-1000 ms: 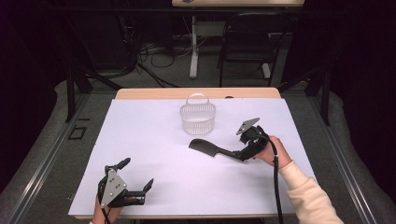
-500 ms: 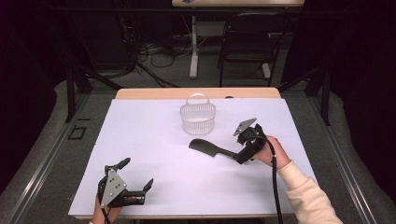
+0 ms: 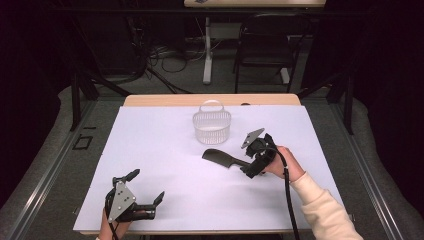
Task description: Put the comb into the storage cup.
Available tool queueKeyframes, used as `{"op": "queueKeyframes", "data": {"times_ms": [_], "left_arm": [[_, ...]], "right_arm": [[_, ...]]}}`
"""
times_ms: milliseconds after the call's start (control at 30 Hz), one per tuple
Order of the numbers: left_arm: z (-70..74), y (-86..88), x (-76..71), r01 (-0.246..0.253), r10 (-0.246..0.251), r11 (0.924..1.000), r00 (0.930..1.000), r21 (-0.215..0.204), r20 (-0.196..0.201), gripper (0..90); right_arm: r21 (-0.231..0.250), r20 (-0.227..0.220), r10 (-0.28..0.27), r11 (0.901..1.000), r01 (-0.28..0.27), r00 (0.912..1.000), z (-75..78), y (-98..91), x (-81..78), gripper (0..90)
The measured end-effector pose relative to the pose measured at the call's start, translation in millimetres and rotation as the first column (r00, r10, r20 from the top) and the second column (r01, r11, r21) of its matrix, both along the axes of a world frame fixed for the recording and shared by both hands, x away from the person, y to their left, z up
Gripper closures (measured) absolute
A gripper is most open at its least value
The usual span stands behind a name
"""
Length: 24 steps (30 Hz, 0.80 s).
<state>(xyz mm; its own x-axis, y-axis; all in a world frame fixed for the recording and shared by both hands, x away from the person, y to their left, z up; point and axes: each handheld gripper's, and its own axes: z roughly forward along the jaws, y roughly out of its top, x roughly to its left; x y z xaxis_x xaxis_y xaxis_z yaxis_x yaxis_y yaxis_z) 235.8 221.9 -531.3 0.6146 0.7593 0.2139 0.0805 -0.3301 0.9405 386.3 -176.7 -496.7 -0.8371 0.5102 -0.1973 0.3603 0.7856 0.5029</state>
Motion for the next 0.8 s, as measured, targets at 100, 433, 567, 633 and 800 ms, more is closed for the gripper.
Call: {"op": "queueKeyframes", "data": {"times_ms": [100, 433, 567, 633, 800], "left_arm": [[0.0, -0.5, 0.0, 0.001, -0.001, 1.0, 1.0, 0.0, 0.001, 0.1], [-0.1, -0.5, 0.2, 0.002, -0.002, 1.0, 1.0, 0.003, -0.002, 0.0], [0.1, -0.4, 0.2, 0.0, 0.0, 1.0, 1.0, 0.005, -0.003, 0.0], [0.5, -0.5, -0.2, -0.003, 0.003, 1.0, 1.0, 0.004, 0.001, 0.0], [0.5, -0.1, -0.2, -0.004, 0.004, 1.0, 1.0, 0.004, -0.001, 0.0]], "right_arm": [[-0.015, -0.014, 0.01, 0.9998, -0.01, 0.9998, -1.4, 4.0, -1.8, 0.2], [-0.048, -0.046, 0.038, 0.998, -0.041, 0.9982, -8.2, 14.5, -0.2, 0.0], [-0.076, -0.053, 0.041, 0.9961, -0.045, 0.9977, -11.9, 18.5, -0.5, 0.7], [-0.108, -0.057, 0.049, 0.9926, -0.055, 0.9971, -13.4, 20.7, -1.1, 3.4], [-0.155, -0.056, 0.078, 0.9842, -0.086, 0.9954, -13.1, 28.9, -1.1, 12.3]]}}
